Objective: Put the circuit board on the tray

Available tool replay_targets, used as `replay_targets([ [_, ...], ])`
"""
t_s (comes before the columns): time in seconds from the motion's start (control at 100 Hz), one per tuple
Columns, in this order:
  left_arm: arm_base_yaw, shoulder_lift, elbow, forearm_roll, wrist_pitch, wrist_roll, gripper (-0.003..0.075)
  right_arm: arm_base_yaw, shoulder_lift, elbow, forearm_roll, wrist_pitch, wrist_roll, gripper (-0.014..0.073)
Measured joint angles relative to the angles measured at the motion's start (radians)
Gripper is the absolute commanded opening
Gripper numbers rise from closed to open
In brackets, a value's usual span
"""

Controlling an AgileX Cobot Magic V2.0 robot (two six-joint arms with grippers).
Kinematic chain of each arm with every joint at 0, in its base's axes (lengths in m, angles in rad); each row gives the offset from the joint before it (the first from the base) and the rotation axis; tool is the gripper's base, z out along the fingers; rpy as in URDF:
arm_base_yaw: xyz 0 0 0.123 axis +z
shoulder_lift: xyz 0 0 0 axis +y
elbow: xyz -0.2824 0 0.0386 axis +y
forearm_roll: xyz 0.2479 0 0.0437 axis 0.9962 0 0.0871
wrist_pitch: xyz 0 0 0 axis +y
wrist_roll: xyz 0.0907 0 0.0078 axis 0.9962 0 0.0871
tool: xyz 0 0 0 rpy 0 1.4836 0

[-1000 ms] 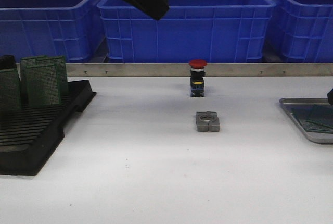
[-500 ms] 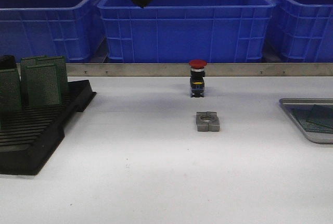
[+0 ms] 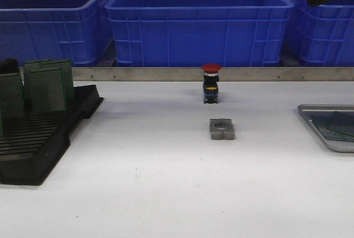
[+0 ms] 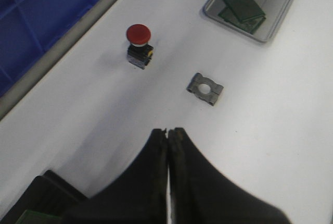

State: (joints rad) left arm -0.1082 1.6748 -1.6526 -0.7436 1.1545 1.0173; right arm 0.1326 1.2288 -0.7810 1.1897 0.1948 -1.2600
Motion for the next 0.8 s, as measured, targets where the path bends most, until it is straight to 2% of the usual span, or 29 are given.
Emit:
replay_targets([
  [0.14,-0.013,-0.108,0.123,0.006,-0.160,-0.032,-0.0020,0.105,-0.080,0.070,0.014,-0.185,-0.002,-0.0062],
  [0.26,-0.043,-0.210,0.258,0.006,-0.333,-0.038,-0.0020,0.161,-0.156,0.125,0.026,-0.267,-0.002,-0.0062],
  [0.49,-0.110,-0.423,0.542,-0.016,-0.632,-0.043,-0.0020,0.179,-0.338,0.233,0.036,-0.292,-0.004,-0.0062],
  [0.8,-0.192,-0.724,0.879,-0.086,-0.921,-0.035,-0.0020,0.179,-0.635,0.381,0.036,-0.303,-0.006,-0.0062],
])
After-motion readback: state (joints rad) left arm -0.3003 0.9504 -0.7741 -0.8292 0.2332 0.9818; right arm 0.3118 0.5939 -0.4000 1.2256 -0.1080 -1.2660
